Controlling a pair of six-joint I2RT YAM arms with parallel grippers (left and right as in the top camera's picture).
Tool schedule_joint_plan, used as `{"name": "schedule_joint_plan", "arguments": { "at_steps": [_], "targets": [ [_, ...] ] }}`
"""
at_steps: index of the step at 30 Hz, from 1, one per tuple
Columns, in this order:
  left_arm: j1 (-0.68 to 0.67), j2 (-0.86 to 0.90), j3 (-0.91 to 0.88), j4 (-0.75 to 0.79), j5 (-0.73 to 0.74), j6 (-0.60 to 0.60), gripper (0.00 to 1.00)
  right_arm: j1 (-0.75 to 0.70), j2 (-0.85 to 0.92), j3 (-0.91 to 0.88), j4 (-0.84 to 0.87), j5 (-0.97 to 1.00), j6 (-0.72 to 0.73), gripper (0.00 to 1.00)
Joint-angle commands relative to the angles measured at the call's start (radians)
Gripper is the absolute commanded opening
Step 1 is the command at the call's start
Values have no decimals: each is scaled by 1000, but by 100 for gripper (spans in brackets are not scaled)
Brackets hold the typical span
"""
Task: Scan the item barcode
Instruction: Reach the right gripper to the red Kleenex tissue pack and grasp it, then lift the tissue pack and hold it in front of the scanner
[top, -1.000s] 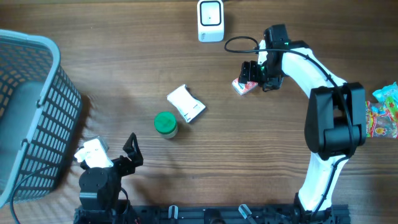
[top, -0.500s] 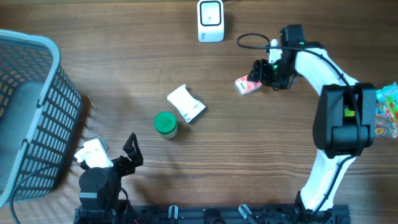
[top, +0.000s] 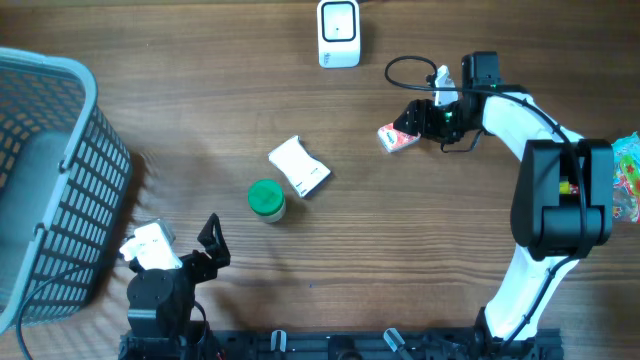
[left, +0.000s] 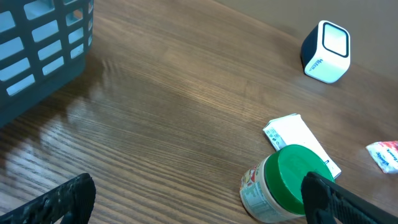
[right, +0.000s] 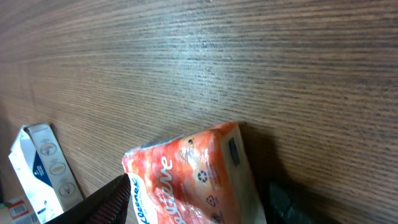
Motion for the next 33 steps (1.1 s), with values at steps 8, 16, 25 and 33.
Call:
{"name": "schedule_joint_plan", "arguments": {
  "at_steps": [8,16,25,33],
  "targets": [
    [-2,-6,-3,3,13,-5,100,3,53,-56,-72,55,6,64],
    [-2,-6,-3,3,13,-5,100,3,53,-56,-109,108,-11,31],
    [-2,-6,-3,3,12,-5,100,3,38,-2,-76,-10,-56,4],
    [-2,-6,-3,3,12,-5,100,4,-192,45,-74,-456,-192,5]
  ]
}}
